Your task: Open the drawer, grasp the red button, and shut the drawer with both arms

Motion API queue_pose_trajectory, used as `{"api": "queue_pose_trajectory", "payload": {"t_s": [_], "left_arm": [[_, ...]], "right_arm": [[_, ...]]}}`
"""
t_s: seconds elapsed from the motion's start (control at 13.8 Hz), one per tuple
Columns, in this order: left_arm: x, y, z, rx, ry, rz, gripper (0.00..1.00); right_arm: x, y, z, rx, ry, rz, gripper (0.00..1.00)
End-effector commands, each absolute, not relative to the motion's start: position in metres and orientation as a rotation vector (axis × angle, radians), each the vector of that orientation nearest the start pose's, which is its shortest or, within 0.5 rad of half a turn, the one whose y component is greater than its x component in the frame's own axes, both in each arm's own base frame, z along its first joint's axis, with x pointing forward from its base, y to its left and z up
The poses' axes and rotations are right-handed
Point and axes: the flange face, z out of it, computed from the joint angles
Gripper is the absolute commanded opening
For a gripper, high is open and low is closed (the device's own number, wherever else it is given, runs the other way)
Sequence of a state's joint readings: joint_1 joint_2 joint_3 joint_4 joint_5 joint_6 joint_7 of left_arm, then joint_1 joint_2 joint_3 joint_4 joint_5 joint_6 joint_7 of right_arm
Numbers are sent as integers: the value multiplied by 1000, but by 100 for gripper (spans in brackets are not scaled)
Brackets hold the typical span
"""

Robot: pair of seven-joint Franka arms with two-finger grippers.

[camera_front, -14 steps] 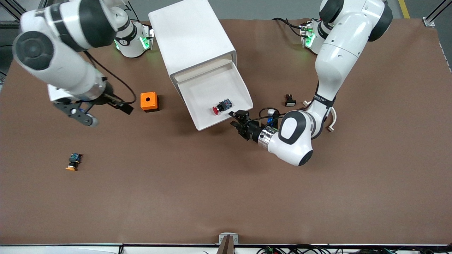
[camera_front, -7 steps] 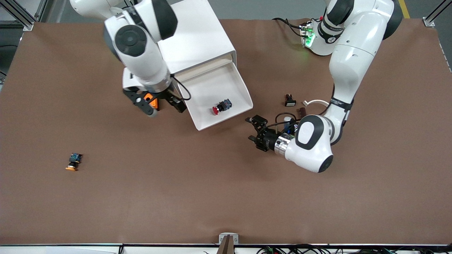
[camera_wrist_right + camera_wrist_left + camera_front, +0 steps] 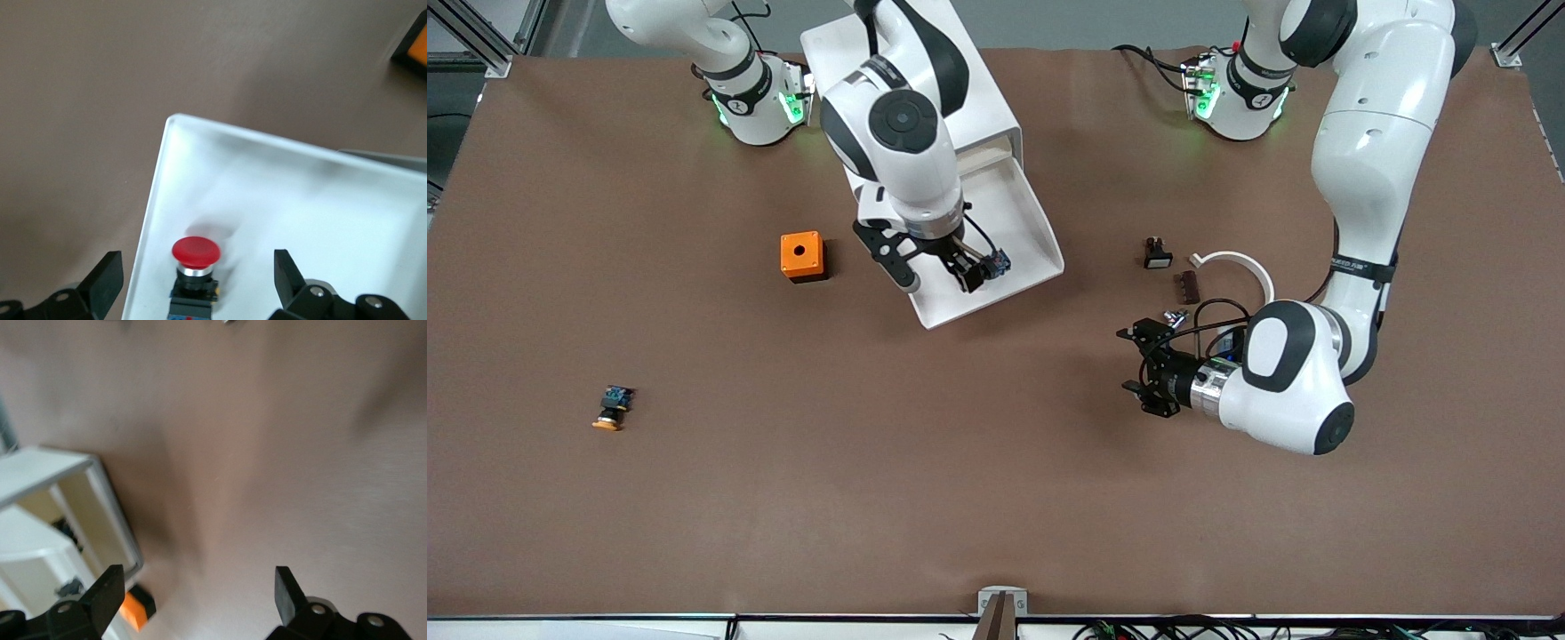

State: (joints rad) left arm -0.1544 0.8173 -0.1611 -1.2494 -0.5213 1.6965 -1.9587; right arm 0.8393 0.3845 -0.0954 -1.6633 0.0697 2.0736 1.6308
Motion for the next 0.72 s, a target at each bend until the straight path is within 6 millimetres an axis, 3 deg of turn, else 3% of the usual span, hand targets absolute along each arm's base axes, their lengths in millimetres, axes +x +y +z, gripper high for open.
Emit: {"api": "queue_pose_trajectory", "payload": {"t_s": [0.0, 0.14, 0.36, 0.51, 0.65], "left_arm": [[679, -227, 285, 1937, 2324, -993, 99], [680, -223, 303, 2076, 2269, -839, 99], [678, -220, 354, 2310, 2149, -543, 99], [676, -217, 381, 2368, 2078, -470, 99], [673, -218, 397, 2536, 1873, -391, 99]], "right_arm": [[481, 477, 382, -2737, 1425, 15, 100], [469, 493, 368, -2734, 1438, 14, 100], [461, 506, 352, -2720, 1472, 12, 100], [454, 512, 349, -2733, 1461, 17, 100], [454, 512, 346, -2716, 1503, 15, 98]]}}
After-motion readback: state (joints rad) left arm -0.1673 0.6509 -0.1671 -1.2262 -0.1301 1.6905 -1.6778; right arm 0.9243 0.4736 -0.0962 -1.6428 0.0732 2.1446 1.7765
